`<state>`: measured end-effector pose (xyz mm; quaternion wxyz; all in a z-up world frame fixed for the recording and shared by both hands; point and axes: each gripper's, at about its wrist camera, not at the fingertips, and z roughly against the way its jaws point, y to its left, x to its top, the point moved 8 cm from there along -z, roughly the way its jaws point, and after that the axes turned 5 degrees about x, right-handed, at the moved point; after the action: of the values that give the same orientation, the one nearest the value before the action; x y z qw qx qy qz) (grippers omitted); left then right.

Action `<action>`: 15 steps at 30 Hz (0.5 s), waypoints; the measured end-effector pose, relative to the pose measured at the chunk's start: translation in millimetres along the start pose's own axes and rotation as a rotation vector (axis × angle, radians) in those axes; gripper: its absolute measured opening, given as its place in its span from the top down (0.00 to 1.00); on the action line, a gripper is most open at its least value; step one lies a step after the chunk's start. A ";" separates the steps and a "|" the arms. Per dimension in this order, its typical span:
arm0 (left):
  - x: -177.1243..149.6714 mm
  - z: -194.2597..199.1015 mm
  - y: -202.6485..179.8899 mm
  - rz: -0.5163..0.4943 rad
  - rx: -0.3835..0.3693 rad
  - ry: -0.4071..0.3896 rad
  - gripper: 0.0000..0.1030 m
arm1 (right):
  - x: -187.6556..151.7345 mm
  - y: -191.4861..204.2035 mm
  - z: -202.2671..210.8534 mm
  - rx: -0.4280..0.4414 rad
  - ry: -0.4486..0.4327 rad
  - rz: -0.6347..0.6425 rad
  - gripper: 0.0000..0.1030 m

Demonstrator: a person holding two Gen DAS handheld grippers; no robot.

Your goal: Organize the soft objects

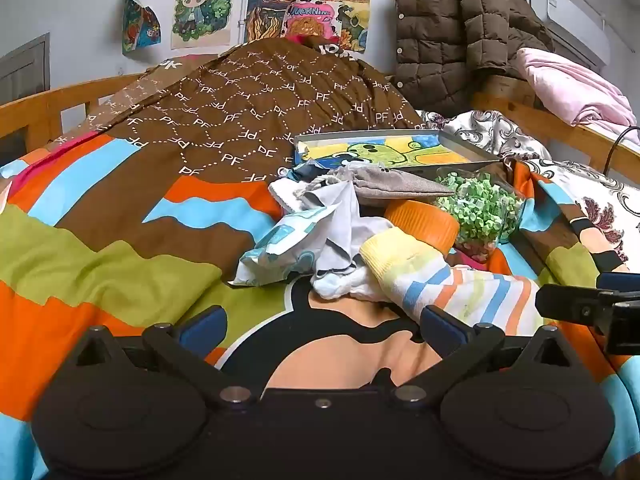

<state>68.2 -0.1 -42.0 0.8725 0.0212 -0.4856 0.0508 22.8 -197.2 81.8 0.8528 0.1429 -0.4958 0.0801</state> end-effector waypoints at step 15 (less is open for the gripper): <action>0.1 0.0 -0.1 0.000 -0.001 -0.001 0.01 | 4.8 0.3 -0.4 0.002 -0.001 0.012 0.00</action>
<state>68.3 -0.1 -41.9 0.8722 0.0210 -0.4860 0.0504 25.4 -196.9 85.8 0.8519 0.1408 -0.4972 0.0857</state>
